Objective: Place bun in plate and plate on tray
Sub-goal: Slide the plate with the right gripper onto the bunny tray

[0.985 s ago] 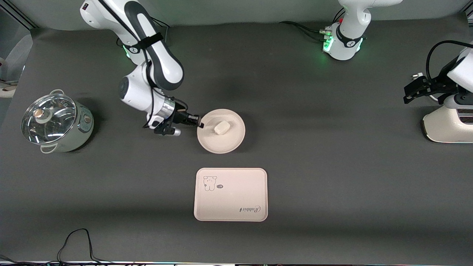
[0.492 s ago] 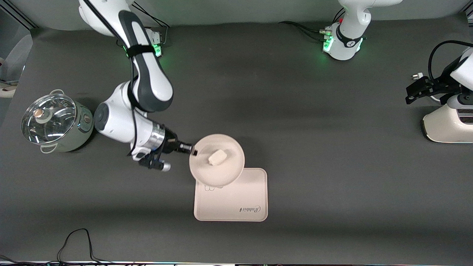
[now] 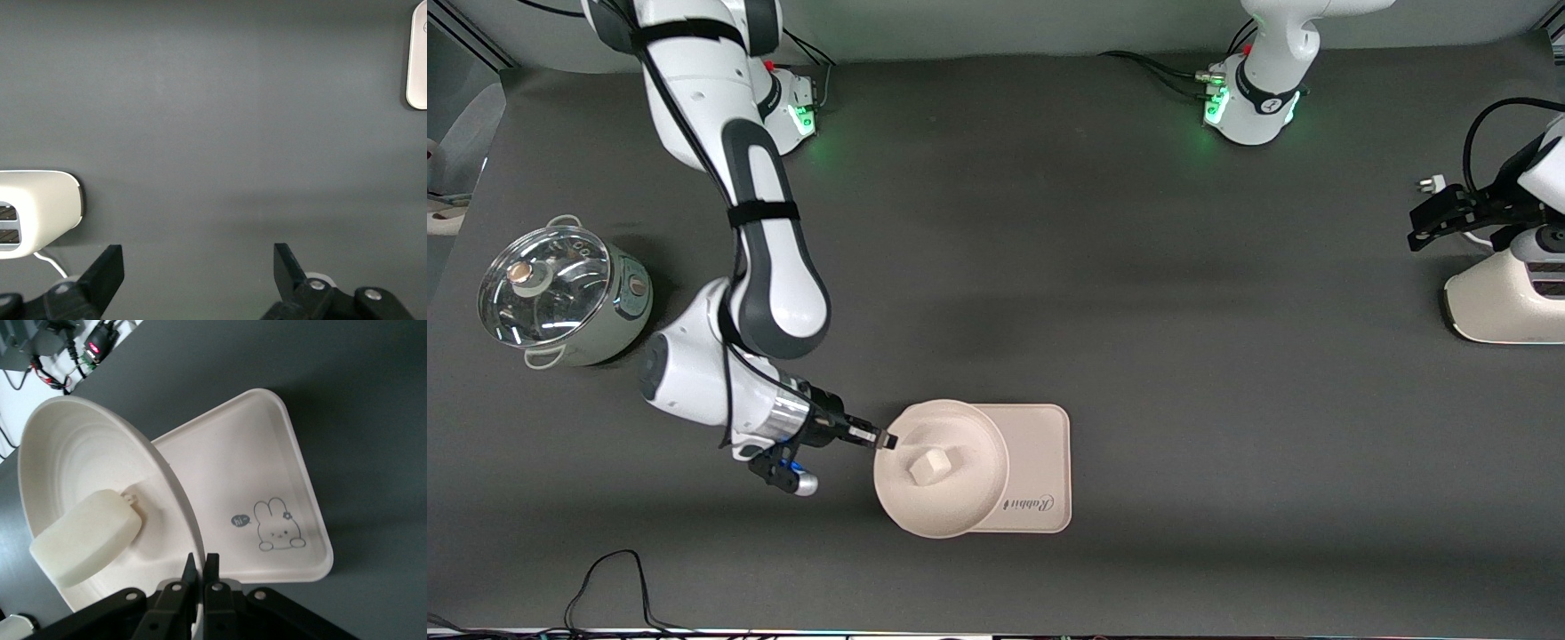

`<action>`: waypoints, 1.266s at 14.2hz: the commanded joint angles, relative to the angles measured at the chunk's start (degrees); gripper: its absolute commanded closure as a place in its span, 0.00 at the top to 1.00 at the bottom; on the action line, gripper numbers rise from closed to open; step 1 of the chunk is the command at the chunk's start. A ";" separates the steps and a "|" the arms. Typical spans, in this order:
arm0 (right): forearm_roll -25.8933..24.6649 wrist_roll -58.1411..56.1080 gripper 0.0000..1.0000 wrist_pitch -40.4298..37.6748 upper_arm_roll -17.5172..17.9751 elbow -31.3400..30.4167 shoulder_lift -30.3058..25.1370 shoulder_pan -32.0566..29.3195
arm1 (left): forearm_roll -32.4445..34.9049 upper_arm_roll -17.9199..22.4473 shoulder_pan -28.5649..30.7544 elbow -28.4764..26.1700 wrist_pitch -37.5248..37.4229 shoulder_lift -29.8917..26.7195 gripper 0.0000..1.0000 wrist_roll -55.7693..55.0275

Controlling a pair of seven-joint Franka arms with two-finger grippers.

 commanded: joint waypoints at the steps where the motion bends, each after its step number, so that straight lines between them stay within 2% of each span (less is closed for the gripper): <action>1: 2.02 0.87 0.00 -0.31 2.29 7.12 6.51 -3.11 | 0.71 -0.10 0.46 0.03 0.68 -0.75 1.00 0.67; 5: 2.37 0.87 0.00 7.86 7.92 6.96 10.56 -4.35 | 0.71 -0.19 0.46 0.12 0.15 -0.66 1.00 0.15; 7: 2.55 1.05 0.00 8.22 8.37 6.78 10.92 -4.53 | 0.79 -0.45 0.37 -0.14 -0.63 -0.75 1.00 -0.30; 10: 6.66 1.49 0.00 8.31 8.55 6.43 11.89 -4.01 | 0.71 -0.63 -0.24 -0.40 -1.07 -0.84 1.00 -0.12; 16: 6.76 1.66 0.00 8.40 8.55 3.45 11.71 -2.77 | 1.14 -0.72 -0.15 -0.14 -1.43 -0.75 1.00 -0.47; 17: 6.76 1.66 0.13 8.40 8.55 2.66 11.45 -2.77 | 1.15 -0.72 -0.15 -0.14 -1.60 -0.93 1.00 -0.21; 18: 6.76 1.75 0.33 8.40 8.55 2.21 11.28 -2.77 | 1.15 -0.72 -0.24 -0.14 -2.21 -1.01 1.00 -0.12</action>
